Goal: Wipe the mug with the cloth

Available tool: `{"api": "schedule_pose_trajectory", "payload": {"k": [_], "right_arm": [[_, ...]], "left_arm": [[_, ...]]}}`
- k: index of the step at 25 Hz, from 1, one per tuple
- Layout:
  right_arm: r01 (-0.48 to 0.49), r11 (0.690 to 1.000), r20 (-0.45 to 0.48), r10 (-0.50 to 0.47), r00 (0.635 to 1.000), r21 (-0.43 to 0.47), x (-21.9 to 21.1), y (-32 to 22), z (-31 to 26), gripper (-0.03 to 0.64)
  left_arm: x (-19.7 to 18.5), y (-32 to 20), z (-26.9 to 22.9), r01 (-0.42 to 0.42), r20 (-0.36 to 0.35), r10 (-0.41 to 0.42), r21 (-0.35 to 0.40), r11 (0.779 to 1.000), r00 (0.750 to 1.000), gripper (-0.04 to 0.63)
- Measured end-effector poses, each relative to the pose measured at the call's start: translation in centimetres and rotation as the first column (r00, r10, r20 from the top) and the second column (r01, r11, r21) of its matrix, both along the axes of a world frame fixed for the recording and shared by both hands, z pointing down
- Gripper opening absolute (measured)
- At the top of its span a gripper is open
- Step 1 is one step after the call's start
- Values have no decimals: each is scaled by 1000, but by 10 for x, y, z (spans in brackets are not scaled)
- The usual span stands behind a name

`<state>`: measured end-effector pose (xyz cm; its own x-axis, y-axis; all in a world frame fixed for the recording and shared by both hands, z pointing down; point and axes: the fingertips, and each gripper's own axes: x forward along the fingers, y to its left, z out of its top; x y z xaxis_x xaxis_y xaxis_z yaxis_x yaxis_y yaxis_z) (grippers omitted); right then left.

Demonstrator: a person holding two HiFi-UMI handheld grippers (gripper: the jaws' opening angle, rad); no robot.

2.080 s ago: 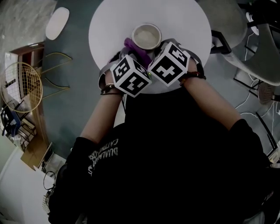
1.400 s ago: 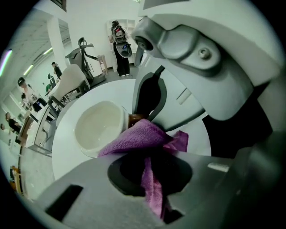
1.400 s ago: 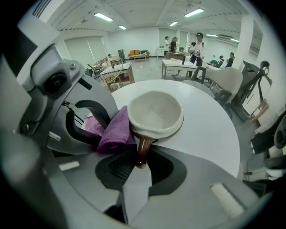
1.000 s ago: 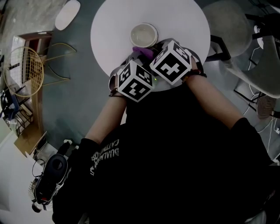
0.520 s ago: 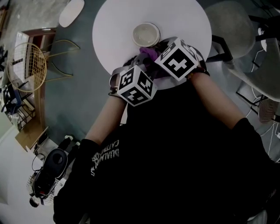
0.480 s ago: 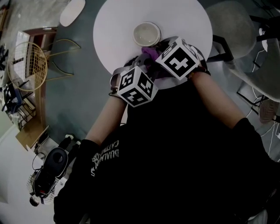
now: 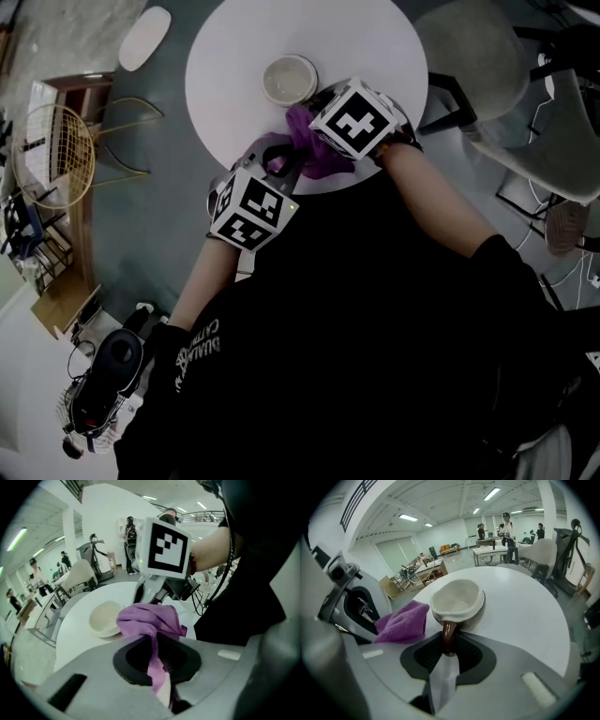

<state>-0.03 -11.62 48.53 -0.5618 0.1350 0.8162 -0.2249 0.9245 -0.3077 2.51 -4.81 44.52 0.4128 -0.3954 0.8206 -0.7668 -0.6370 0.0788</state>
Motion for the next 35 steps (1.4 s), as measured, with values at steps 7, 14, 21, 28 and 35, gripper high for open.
{"api": "schedule_pose_trajectory", "payload": {"k": [7,14,21,28,35], "right_arm": [[-33,999,-19,33,999,1,4,-2,1,80],[-79,997,-35,80,996,25,10,1,-3,80],[-284,958,98,288,953,-49,0,-3,-40,186],[-510,860,362,475,802,3,-4,20,-134,133],[-466,883,628,330,705,58,-20,118,-265,6]], "left_arm": [[-37,-10,-70,253,-122,-235,161,954,964,23],[-57,23,-152,404,-290,-318,322,856,903,23],[-114,90,-208,628,-534,-403,351,695,744,22],[-146,181,-239,622,-531,-381,410,666,757,23],[-154,225,-274,600,-585,-296,435,672,755,23]]}}
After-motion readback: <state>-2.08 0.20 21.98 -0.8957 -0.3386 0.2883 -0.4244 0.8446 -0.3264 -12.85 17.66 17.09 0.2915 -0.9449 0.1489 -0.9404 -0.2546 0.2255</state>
